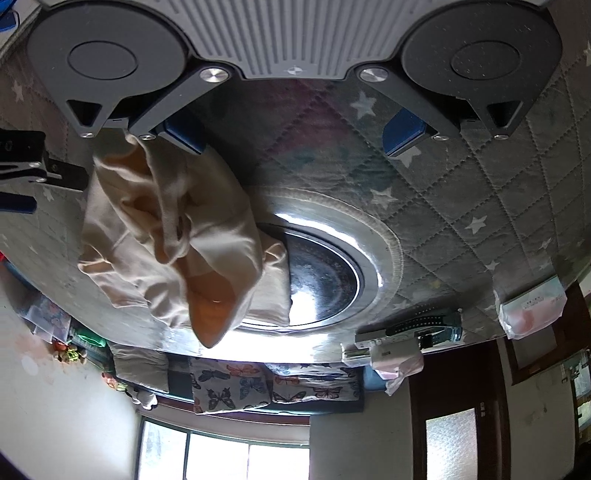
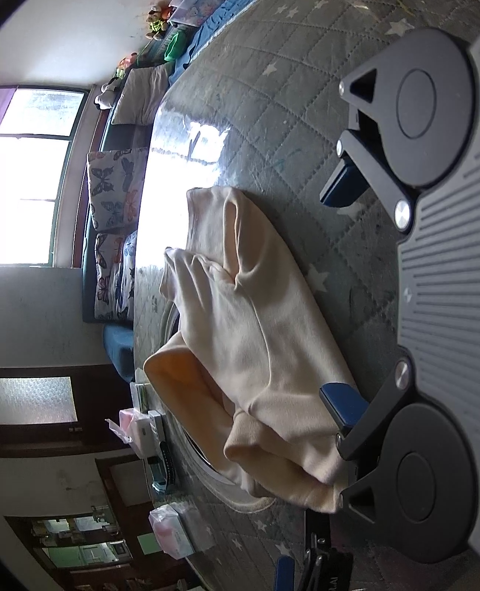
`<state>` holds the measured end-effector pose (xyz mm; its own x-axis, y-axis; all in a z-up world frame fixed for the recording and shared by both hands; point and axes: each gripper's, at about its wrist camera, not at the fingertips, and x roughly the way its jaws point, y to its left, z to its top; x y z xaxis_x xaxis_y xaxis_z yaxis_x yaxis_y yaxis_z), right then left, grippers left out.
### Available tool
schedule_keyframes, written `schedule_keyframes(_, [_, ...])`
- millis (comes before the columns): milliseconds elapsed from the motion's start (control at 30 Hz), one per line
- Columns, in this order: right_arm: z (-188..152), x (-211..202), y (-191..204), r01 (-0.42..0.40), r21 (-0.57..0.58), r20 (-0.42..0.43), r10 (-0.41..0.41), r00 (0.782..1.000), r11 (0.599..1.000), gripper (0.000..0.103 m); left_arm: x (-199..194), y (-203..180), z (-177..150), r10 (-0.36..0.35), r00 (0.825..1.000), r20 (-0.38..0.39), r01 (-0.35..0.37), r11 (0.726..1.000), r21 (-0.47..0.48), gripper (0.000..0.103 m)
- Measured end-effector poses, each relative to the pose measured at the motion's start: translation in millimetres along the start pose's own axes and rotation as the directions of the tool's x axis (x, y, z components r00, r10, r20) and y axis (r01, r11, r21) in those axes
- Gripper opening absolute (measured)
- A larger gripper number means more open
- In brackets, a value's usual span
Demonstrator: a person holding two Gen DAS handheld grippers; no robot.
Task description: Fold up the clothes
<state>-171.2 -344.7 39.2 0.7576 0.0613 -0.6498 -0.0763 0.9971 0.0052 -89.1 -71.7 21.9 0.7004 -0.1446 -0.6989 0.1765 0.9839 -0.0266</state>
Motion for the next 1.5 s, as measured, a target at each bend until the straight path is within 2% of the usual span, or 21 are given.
schedule_keyframes(767, [0.6,-0.5,8.2,-0.021,-0.017,0.009,0.021,1.000,1.000,0.099,-6.0,-12.1,-2.5,-0.014,1.000,0.008,0.013,0.998,0.054,0.103])
schedule_keyframes(1233, [18.6,6.4,10.9,-0.054,-0.042,0.012,0.054,0.998,0.998,0.094,-9.1,-6.3,19.0,-0.037,0.999,0.038,0.035,0.999,0.041,0.103])
schedule_keyframes(1500, [38.5,13.2,7.3,-0.072,-0.055,0.017,0.073,0.997,0.996,0.090,-9.8,-3.8,44.0,-0.044,0.996,0.080,0.039,0.998,0.058,0.103])
